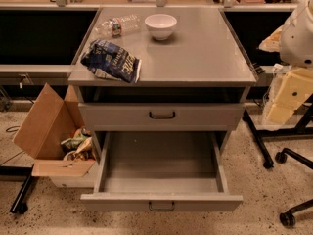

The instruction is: Place blue chip bag into middle drawer

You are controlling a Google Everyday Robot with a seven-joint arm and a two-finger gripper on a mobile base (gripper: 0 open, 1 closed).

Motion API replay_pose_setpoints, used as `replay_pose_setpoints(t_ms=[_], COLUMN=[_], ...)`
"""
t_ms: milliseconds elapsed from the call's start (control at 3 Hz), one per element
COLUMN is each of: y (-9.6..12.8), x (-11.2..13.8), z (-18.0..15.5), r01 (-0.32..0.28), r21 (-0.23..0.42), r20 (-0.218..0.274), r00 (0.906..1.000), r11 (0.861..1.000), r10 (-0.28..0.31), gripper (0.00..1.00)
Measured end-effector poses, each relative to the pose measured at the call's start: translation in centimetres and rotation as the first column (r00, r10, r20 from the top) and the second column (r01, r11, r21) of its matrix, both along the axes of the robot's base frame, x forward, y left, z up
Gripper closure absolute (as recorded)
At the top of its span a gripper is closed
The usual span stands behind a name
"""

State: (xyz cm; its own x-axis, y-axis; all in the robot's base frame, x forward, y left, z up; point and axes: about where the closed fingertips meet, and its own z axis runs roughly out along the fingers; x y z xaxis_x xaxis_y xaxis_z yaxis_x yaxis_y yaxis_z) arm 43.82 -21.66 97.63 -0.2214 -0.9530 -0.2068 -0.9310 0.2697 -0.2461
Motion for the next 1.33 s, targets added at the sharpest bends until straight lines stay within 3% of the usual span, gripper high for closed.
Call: replay_pose_setpoints(t_ms=[333,667,1000,1333], y=[0.0,1.6,5.6,11.4], x=[0.0,2.5,7.2,11.8], z=[0.0,0.2,0.3,-0.1], r01=[0.000,-0.017,-0.060,-0.093], r21=[0.001,0.048,0.171,0.355], r20=[0.000,0.030,0.079,0.115], r00=[1.0000,0.9994,0.9958,0.9918], r11=[1.000,0.999,0.984,0.930], r10=[0.000,0.015,0.047,0.056], gripper=[0.00,0.00,0.00,0.00])
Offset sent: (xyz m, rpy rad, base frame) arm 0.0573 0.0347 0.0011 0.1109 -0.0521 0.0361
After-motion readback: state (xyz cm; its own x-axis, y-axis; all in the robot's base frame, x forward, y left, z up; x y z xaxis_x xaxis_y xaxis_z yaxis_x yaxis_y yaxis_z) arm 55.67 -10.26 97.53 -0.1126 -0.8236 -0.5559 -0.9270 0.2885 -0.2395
